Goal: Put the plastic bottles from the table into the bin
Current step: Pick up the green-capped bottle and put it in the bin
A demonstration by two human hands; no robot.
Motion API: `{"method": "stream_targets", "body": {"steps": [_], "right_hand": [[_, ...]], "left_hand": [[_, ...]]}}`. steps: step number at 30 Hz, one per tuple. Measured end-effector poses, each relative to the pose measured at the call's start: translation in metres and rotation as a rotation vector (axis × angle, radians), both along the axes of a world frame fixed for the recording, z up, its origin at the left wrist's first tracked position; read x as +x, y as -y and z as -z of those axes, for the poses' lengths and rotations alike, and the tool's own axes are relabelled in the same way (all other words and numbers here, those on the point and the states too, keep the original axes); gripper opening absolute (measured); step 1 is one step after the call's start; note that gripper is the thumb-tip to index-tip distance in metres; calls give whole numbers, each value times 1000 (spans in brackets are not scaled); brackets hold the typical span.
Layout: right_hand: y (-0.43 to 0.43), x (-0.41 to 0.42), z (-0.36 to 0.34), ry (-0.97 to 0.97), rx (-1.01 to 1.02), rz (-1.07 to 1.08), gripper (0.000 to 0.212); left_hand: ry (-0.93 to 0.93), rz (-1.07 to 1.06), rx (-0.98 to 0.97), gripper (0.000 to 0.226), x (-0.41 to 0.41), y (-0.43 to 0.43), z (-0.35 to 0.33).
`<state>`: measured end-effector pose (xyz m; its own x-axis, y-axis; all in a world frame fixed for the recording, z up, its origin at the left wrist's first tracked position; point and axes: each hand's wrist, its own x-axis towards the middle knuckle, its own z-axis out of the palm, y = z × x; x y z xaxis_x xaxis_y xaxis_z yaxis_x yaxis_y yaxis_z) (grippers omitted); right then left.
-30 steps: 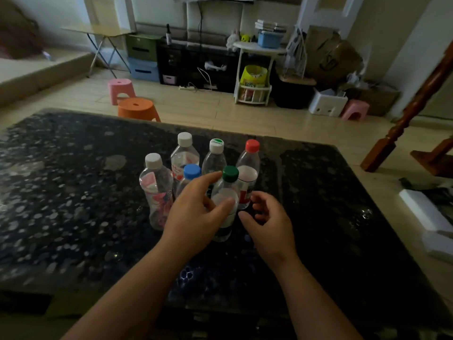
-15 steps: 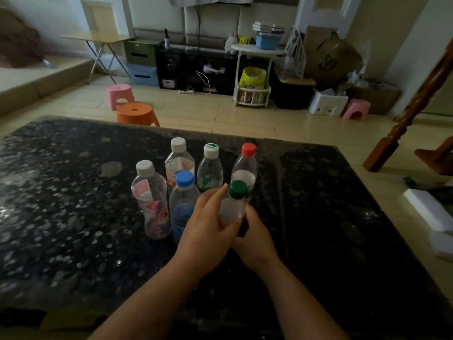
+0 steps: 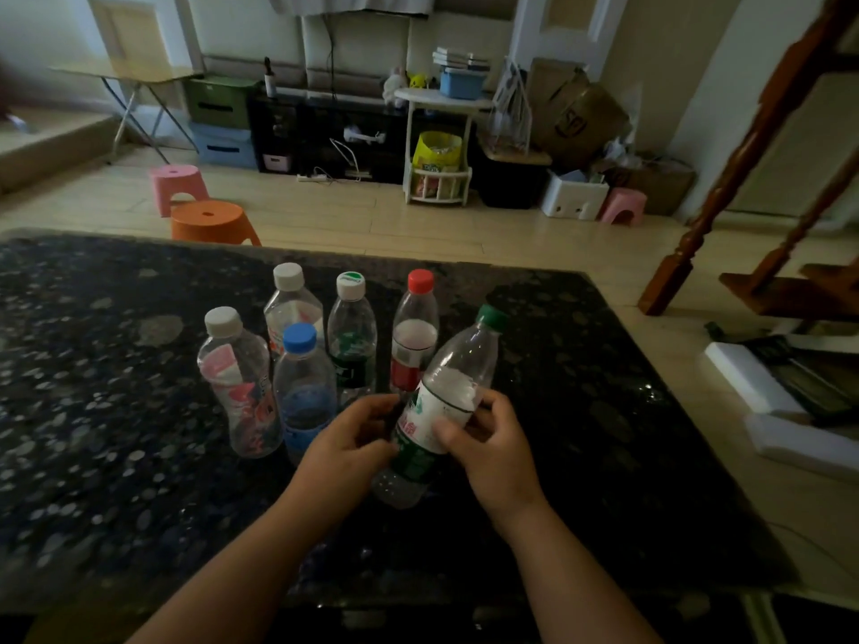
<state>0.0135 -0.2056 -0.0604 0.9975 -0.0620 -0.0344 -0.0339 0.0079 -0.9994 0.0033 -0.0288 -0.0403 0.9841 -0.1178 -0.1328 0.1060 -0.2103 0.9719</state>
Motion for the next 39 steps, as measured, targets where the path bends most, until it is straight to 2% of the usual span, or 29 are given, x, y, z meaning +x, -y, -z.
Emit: {"method": "stream_targets", "body": {"steps": [3,9,15,20,30,33,39], "right_hand": [[9,-9,-1,-18,146,46,48],[43,-26,-9,15,251,159,44],[105,-48,-20,50,305,374,37],[155,-64,-25,65,414,557,36],[264,-101,-17,18,553,867,35],[299,-121,-11,-26,561,914,26],[361,-166,16,-98,430,955,28]], "left_hand": [[-10,80,27,46,-2,11,4],[20,138,12,46,0,52,-9],[75,252,-8,43,-3,130,-20],[177,344,71,42,-3,195,-24],[183,550,135,40,-25,330,-20],[167,608,175,40,-31,367,-11],[129,753,220,40,-48,429,25]]}}
